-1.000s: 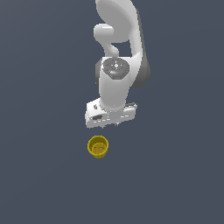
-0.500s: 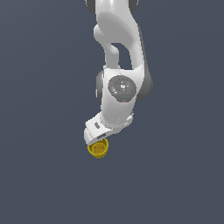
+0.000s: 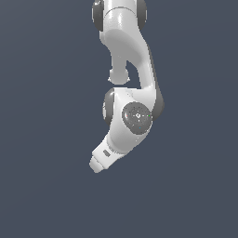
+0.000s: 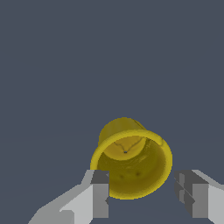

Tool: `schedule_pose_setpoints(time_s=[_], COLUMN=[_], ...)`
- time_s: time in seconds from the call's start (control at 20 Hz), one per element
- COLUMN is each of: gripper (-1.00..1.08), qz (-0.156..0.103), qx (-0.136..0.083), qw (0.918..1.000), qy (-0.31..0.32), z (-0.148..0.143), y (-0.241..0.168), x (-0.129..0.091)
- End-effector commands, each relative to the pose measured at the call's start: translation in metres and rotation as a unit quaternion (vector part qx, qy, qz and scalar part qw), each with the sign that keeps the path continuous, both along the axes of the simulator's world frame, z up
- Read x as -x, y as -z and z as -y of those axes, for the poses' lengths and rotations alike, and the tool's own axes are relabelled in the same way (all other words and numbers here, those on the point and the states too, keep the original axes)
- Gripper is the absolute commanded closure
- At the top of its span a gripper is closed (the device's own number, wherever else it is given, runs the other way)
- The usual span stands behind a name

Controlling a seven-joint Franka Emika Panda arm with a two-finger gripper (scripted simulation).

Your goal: Pick up the object and move it to a goal position.

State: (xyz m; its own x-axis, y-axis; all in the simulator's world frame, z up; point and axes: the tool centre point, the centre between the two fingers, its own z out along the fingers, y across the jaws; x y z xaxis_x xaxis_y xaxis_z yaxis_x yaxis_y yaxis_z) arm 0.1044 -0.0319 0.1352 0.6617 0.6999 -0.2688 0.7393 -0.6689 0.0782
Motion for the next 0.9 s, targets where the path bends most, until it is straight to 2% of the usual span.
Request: schedule_pose_setpoints(time_s=[0.0, 0.3, 0.85], gripper=[-0.20, -0.20, -0.20], qz=[-0.015, -0.052, -0.111], qx=[0.009, 0.030, 0.059], qw=[0.9993, 0.9925, 0.9712], qy=[-0.033, -0.106, -0.203], z=[0.004, 0.013, 0.026], y=[0.005, 0.017, 0.034], x=[-0.007, -0.019, -0.030])
